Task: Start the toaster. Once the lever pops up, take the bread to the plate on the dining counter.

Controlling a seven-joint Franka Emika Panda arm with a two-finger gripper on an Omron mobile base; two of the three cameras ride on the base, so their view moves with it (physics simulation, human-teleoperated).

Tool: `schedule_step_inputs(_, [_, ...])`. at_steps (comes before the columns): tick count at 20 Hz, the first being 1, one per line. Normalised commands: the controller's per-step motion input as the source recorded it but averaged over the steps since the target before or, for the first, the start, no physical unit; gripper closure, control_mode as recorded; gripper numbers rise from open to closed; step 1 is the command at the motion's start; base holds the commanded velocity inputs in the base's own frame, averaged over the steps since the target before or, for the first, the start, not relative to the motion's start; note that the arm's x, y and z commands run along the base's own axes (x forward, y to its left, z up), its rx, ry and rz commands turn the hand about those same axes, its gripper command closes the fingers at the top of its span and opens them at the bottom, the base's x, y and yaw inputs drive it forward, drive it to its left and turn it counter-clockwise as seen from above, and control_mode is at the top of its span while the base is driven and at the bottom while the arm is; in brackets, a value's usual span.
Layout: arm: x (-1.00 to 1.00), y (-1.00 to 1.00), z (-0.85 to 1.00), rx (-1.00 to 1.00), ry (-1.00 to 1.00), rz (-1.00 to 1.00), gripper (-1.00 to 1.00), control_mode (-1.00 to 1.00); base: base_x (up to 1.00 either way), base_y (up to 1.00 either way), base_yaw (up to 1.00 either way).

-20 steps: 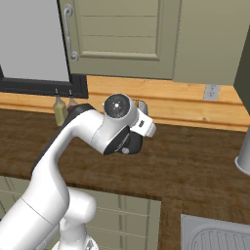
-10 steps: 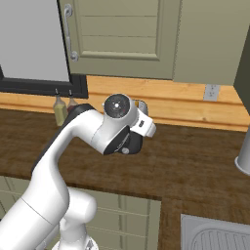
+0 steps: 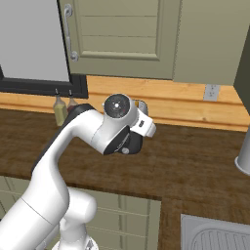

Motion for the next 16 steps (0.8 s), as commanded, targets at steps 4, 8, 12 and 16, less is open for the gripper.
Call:
schedule_step_inputs(4, [0.0,0.0,0.0,0.0,0.0,0.0,-1.0,-1.0,0.0,0.0,0.0])
schedule_step_inputs(8, [0.0,0.0,0.0,0.0,0.0,0.0,-1.0,-1.0,0.0,0.0,0.0])
schedule_step_inputs(12, [0.0,0.0,0.0,0.0,0.0,0.0,-1.0,-1.0,0.0,0.0,0.0])
schedule_step_inputs(16, [0.0,0.0,0.0,0.0,0.0,0.0,-1.0,-1.0,0.0,0.0,0.0])
